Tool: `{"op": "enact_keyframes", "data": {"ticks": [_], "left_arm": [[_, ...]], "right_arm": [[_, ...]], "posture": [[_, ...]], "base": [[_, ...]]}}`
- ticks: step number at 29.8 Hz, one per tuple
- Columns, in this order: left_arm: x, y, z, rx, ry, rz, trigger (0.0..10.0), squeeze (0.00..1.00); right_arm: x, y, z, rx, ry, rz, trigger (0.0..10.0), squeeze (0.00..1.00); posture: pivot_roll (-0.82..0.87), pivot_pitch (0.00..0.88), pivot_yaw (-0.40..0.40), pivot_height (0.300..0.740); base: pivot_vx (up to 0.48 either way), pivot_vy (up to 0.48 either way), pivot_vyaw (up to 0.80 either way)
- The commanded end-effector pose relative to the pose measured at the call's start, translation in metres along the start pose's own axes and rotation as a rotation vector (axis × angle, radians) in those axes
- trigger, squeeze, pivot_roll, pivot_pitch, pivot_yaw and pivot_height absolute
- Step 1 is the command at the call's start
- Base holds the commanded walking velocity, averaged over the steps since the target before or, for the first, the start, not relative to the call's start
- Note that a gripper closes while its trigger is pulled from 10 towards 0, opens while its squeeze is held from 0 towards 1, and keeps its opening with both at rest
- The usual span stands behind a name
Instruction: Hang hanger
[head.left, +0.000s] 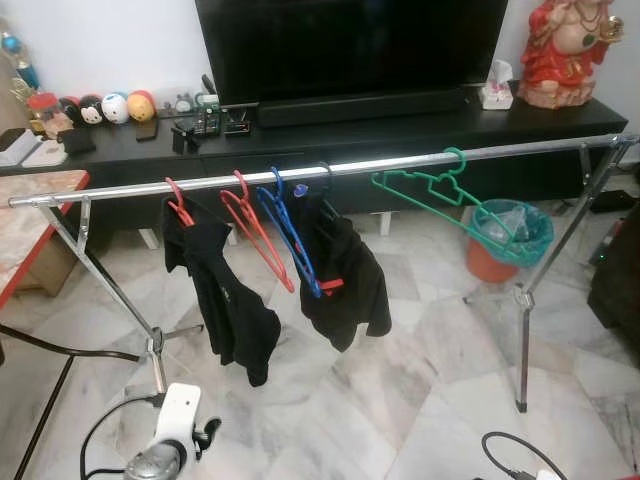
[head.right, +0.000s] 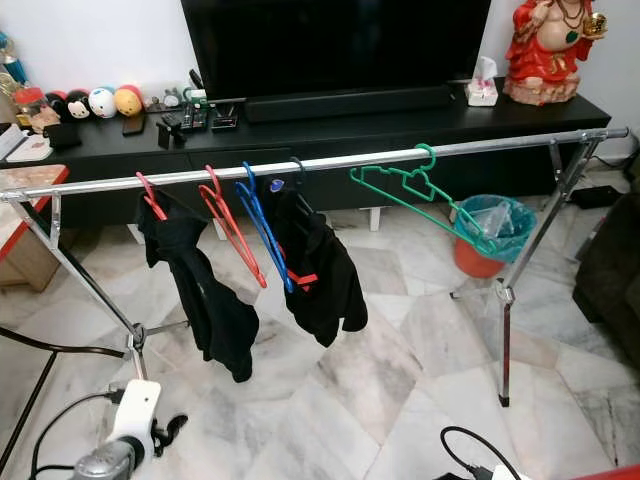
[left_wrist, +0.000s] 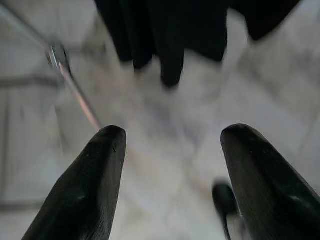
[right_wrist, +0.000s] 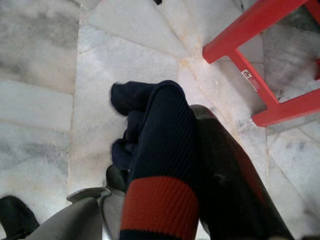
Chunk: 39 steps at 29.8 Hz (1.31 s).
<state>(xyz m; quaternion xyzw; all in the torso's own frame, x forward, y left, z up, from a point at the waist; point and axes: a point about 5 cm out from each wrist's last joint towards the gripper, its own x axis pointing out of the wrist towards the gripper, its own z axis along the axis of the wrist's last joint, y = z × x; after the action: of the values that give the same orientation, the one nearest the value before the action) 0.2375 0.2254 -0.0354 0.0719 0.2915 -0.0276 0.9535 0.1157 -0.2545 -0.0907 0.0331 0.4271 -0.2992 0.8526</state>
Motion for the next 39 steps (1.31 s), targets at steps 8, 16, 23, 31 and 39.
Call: {"op": "enact_keyframes", "data": {"ticks": [8,16,23,31,39], "left_arm": [[0.002,-0.009,0.077,0.039,-0.427,-0.066,10.0,0.00],[0.001,-0.023,0.107,0.077,-0.533,-0.112,10.0,0.00],[-0.002,-0.021,0.112,0.061,-0.539,-0.113,10.0,0.00],[-0.004,-0.018,0.111,0.045,-0.533,-0.111,10.0,0.00],[-0.007,-0.015,0.110,0.034,-0.527,-0.103,10.0,0.00]], "right_arm": [[-0.001,0.004,0.000,0.022,-0.008,0.005,10.0,0.00],[-0.001,0.006,0.001,0.047,-0.014,0.003,10.0,0.00],[-0.001,0.006,0.003,0.056,-0.019,0.006,10.0,0.00],[-0.001,0.008,0.003,0.052,-0.018,0.010,10.0,0.00],[-0.001,0.009,0.003,0.052,-0.017,0.012,10.0,0.00]], "posture": [[-0.01,0.014,0.066,0.740],[-0.01,0.004,0.072,0.740],[-0.01,0.000,0.074,0.740],[0.00,0.000,0.073,0.740],[0.00,0.009,0.074,0.740]], "base": [[0.000,0.000,0.00],[0.234,0.000,0.00],[0.342,0.000,-0.49],[0.360,0.000,0.00],[0.353,0.000,0.00]]}}
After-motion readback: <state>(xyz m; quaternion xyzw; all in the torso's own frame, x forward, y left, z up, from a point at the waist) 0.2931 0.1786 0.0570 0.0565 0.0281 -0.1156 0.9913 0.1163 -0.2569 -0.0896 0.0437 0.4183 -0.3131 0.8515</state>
